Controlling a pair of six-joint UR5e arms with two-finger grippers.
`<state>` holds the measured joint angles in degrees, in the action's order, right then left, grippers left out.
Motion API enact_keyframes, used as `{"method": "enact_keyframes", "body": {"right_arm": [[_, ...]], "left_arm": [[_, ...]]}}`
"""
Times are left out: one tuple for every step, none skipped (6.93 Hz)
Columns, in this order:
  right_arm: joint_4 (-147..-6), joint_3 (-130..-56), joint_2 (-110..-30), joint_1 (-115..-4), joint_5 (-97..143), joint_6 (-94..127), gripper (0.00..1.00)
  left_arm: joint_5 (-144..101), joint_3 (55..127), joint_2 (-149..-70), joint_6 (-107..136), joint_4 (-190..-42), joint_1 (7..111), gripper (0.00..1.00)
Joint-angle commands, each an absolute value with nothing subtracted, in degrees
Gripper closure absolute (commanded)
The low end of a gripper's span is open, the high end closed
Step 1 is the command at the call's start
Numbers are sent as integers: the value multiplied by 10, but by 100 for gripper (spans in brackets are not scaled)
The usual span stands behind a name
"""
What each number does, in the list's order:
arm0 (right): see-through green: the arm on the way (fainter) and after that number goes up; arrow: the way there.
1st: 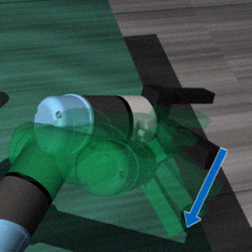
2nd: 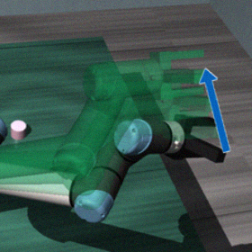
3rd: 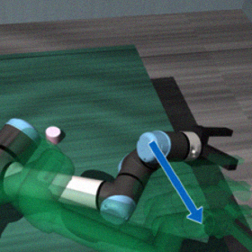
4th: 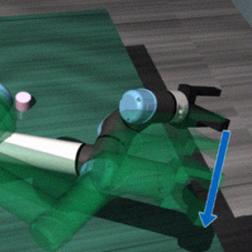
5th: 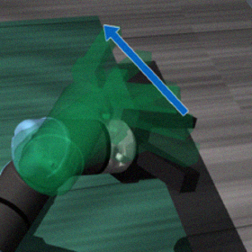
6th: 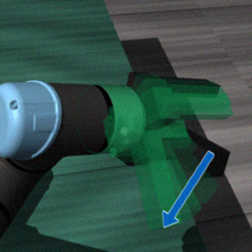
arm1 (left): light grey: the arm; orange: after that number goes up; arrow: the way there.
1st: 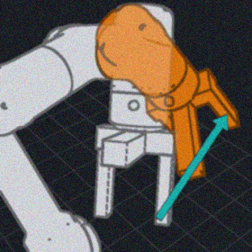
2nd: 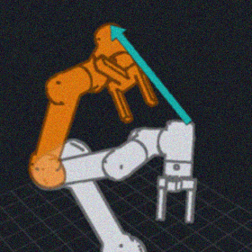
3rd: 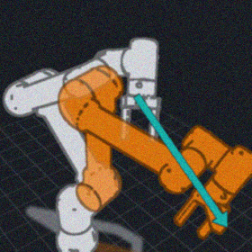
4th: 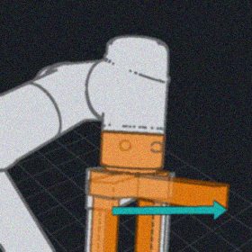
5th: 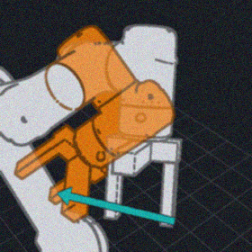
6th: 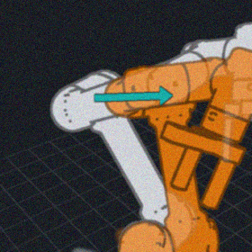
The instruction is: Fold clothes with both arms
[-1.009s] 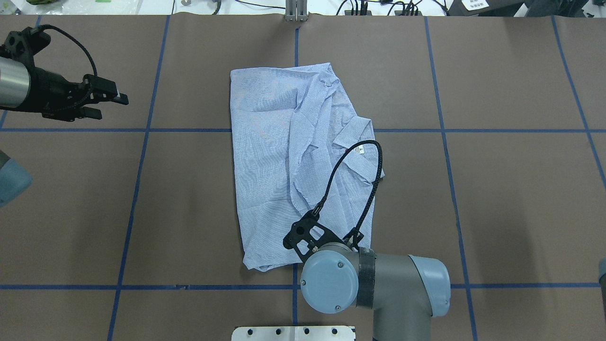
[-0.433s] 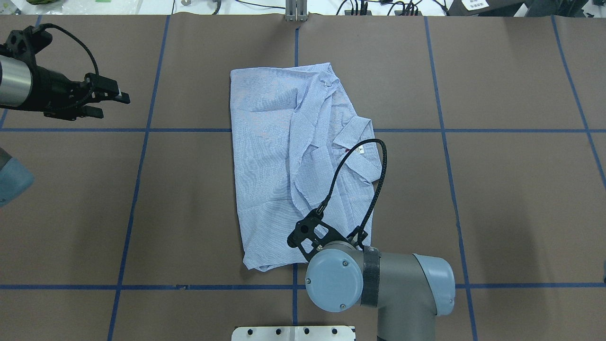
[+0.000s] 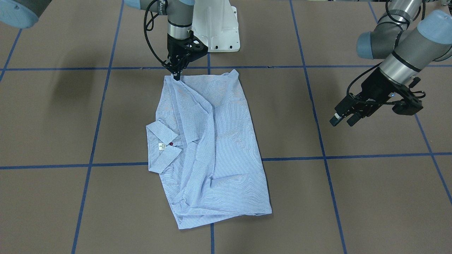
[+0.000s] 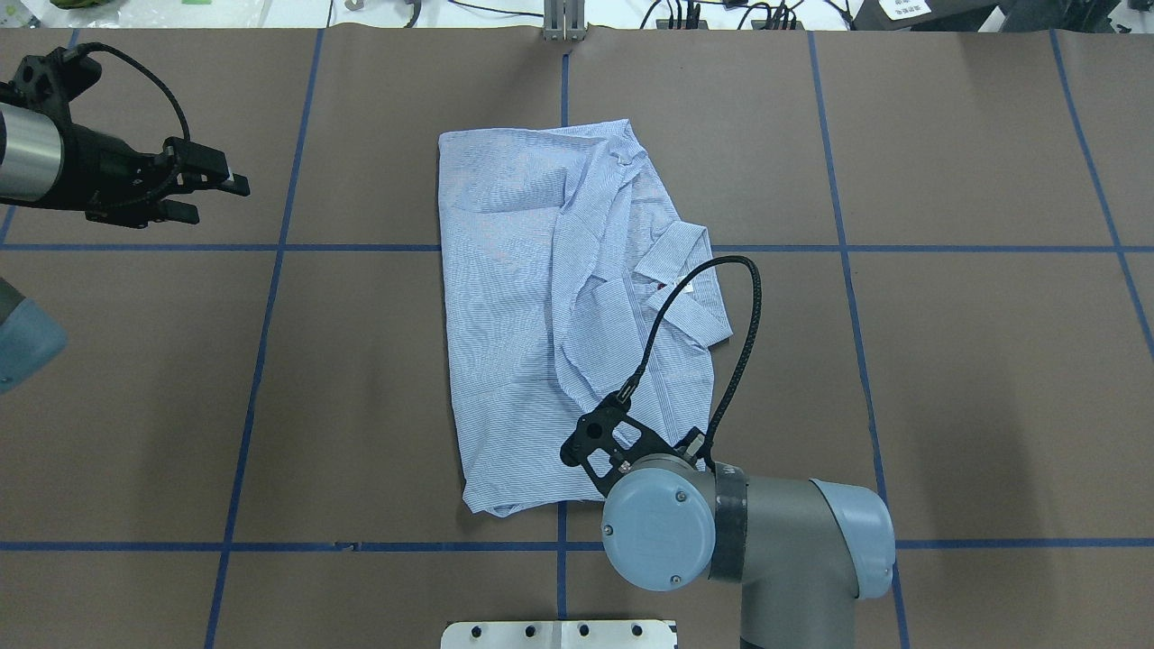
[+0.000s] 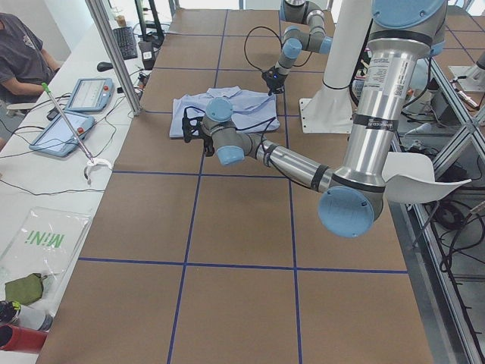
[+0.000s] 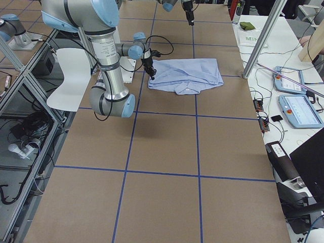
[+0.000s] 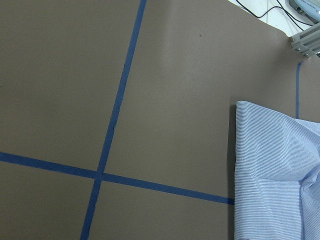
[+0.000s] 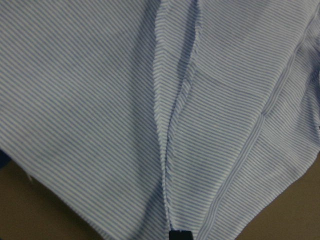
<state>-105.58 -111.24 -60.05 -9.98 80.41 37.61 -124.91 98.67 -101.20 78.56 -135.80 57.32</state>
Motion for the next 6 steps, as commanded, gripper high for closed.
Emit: {"method": "enact_keyframes", "body": {"right_arm": [[-1079,-1163,-629,-112,809,362,100],[-1079,-1169,-645,-113,808,368,100],[-1079,-1183,-677,-117,811,381,100],[-1077,-1176,-707,-113,815,458,100],[-1075,-1194,-723,-110,836,521,100],[-1074,-1200,-724,-108,858,551,3]], "left_arm": [[-1251,989,-1015,787,-1357,574,14],[-1251,991,-1016,787,-1356,575,14],[-1251,992,-1017,787,-1356,575,14],[-1251,993,-1019,790,-1356,575,14],[-1251,993,-1032,814,-1355,575,14],[-1251,995,-1036,816,-1352,575,14]]}}
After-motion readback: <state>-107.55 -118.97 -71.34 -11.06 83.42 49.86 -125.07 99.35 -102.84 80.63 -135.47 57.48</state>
